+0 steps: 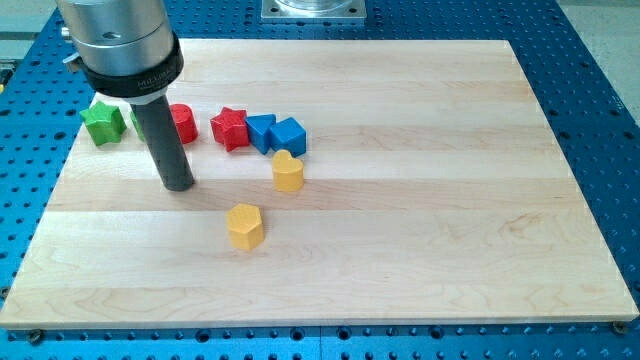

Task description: Place your arm at the bottom of the red star

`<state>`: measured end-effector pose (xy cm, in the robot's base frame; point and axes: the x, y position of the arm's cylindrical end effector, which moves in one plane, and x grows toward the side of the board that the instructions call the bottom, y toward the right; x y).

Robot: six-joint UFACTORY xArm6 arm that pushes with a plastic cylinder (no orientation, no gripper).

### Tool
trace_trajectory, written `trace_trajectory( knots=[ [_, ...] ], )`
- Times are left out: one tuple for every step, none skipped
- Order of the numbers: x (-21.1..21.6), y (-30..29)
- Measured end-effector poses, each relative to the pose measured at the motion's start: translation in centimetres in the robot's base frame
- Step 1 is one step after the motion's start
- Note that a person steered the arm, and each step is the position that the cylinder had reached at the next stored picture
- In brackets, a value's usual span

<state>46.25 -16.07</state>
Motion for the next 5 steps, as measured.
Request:
trace_trajectory(
  knots=[
    [0.0,-0.1],
    [0.6,0.0],
    [-0.2,2.0],
    [-1.5,5.6],
    [-3.0,6.9]
  ],
)
